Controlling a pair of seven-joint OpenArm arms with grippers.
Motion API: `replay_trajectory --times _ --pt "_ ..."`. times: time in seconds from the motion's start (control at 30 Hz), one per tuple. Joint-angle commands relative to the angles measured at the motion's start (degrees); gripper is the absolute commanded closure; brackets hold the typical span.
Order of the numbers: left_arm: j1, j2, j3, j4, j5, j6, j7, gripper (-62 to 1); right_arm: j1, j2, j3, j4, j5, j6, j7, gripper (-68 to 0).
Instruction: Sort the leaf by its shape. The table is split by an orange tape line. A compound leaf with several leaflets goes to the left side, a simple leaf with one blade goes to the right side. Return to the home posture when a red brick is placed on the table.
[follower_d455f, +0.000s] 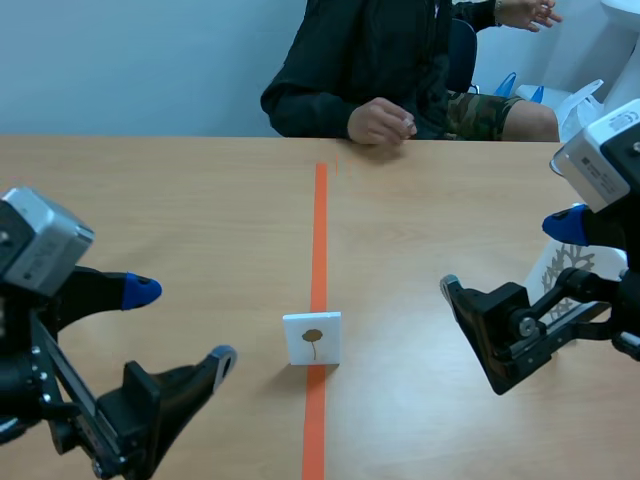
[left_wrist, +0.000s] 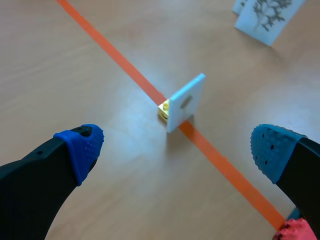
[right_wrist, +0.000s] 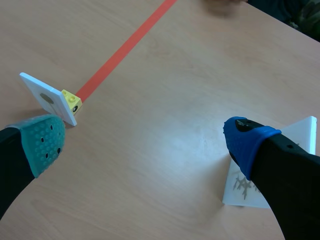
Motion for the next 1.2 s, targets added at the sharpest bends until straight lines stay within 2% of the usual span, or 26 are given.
replay_trajectory --times 0.0,0.1,0.23,0.47,0.7,0.8,0.9,0.97,1.17 --pt "-1.6 0.2 1.2 -0.6 -0.6 0.1 -0.9 -62.3 0.4 0.3 0.5 0.2 0.2 -0.3 0.8 -67.9" --pt "-3.2 1.4 2.7 -2.6 -0.3 0.2 -1.1 -62.3 0.4 0.3 0.5 0.2 -0.1 -0.3 0.8 -67.9" --pt "-6.8 3.1 4.6 -7.9 3.6 0.2 -3.7 -62.3 0.4 0.3 0.5 0.2 0.0 -0.2 0.8 -67.9" --pt "-15.0 3.1 10.1 -19.0 4.3 0.1 -8.7 -62.3 0.4 0.3 0.5 0.2 -0.1 -0.2 0.8 -67.9" --pt "-22.0 3.2 16.9 -27.3 9.4 0.1 -13.9 -62.3 0.4 0.3 0.5 0.2 -0.1 -0.2 0.8 -67.9" --pt "-24.3 3.3 19.4 -29.7 9.9 0.2 -16.3 -62.3 0.4 0.3 0.5 0.2 -0.1 -0.2 0.8 -67.9" --pt "-26.2 4.4 20.4 -32.3 12.6 1.0 -17.9 -62.3 0.4 0.3 0.5 0.2 -0.1 -0.2 0.8 -67.9" --pt "-27.4 5.4 20.9 -34.4 13.3 2.1 -19.0 -62.3 0.4 0.3 0.5 0.2 -0.1 -0.2 0.8 -67.9" --pt "-31.4 7.8 23.3 -40.9 15.1 2.4 -21.8 -62.3 0.4 0.3 0.5 0.2 -0.1 -0.2 0.7 -67.9"
